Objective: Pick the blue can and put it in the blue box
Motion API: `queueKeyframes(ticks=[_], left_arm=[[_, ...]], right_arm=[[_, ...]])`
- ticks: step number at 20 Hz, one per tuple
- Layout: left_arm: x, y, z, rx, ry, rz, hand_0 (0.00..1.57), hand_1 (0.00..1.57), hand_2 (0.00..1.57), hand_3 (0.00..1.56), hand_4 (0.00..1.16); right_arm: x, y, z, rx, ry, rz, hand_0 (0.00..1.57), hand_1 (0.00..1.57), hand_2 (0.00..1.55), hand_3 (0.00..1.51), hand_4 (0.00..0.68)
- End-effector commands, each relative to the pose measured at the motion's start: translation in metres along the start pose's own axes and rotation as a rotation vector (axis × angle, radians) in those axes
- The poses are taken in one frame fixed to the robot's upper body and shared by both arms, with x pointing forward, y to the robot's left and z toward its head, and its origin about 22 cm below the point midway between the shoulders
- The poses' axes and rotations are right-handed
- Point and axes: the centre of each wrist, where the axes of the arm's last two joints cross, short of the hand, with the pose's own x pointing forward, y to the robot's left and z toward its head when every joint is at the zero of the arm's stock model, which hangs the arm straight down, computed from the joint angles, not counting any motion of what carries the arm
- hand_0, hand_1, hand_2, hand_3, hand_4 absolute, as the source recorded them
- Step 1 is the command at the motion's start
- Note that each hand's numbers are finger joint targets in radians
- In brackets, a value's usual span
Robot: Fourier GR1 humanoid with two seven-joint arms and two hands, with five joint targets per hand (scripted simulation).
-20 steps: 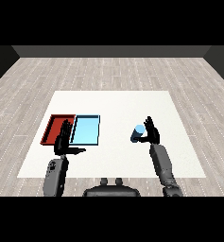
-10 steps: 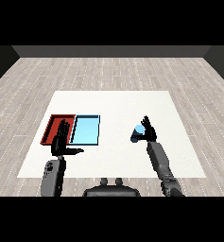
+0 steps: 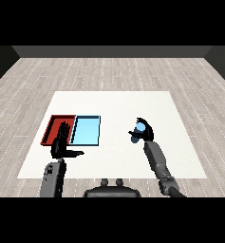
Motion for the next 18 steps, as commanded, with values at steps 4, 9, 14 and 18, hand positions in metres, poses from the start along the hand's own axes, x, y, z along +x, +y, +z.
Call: queueKeyframes(ticks=[4,9,14,18], left_arm=[[-0.009,0.019,0.002,0.008,0.013,0.014,0.0,0.0,0.0,0.0,0.0],[-0.002,0.0,-0.031,0.0,-0.017,-0.036,0.0,0.0,0.0,0.0,0.0],[-0.015,-0.02,0.011,-0.025,0.01,-0.018,0.0,0.0,0.0,0.0,0.0],[-0.008,-0.023,-0.007,-0.036,0.011,-0.029,0.0,0.0,0.0,0.0,0.0]], right_arm=[[0.006,0.016,-0.003,-0.012,0.004,0.09,1.54,1.54,1.5,1.46,0.596],[0.017,0.04,-0.006,0.002,0.004,0.128,1.5,1.5,1.47,1.43,0.596],[0.06,0.069,-0.006,0.092,-0.104,0.114,1.45,1.45,1.48,1.45,0.636],[0.079,0.072,-0.014,0.146,-0.175,0.117,1.45,1.45,1.47,1.44,0.629]])
